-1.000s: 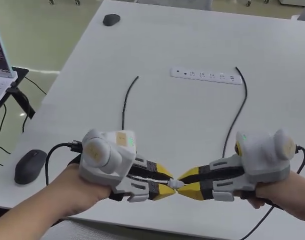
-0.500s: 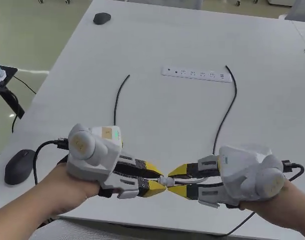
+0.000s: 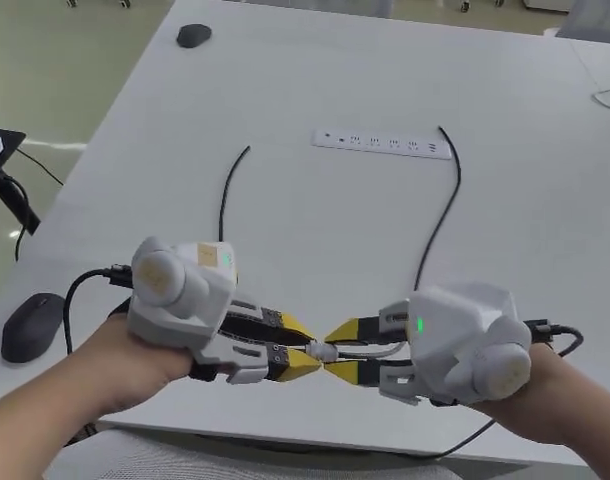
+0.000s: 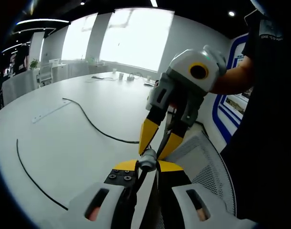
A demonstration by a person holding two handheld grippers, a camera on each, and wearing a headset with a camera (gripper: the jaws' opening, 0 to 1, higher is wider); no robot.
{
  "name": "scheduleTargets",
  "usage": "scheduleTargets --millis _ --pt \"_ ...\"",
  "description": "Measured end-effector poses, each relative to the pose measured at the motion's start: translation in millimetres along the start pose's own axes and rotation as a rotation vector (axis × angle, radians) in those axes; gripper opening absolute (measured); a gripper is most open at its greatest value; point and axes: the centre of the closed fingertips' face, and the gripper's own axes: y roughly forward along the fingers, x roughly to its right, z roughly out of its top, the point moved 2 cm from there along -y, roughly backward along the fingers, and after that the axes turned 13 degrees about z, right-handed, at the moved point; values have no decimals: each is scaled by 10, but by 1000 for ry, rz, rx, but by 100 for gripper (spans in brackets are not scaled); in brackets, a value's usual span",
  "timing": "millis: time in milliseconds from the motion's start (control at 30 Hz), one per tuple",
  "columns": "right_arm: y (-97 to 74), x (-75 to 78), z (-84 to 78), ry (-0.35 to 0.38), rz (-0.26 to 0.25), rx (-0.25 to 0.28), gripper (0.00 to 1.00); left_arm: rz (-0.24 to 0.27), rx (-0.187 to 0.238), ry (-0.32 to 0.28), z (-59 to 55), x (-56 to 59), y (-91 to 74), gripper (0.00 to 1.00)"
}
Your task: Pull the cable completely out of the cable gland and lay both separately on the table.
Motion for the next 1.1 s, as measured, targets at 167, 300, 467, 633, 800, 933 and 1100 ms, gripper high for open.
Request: scheduleTargets --millis 167,300,467,633,800,933,1100 --pt "9 10 9 48 -11 8 8 -5 0 3 9 -7 -17 15" --pt "-48 45 25 136 -70 37 12 20 10 8 23 -32 -40 15" --pt "-172 84 -71 276 -218 34 17 72 23 19 15 -101 -63 15" --pt "-237 104 -240 258 -373 -32 15 97 35 25 12 -90 -56 15" --pt "-148 69 -238 206 -392 -52 14 121 29 33 4 -73 -35 15" --pt "-95 58 -242 190 -367 -69 11 124 39 10 49 -100 -33 15" --pt "-110 100 -148 181 -391 -32 6 124 23 30 44 -118 -17 15"
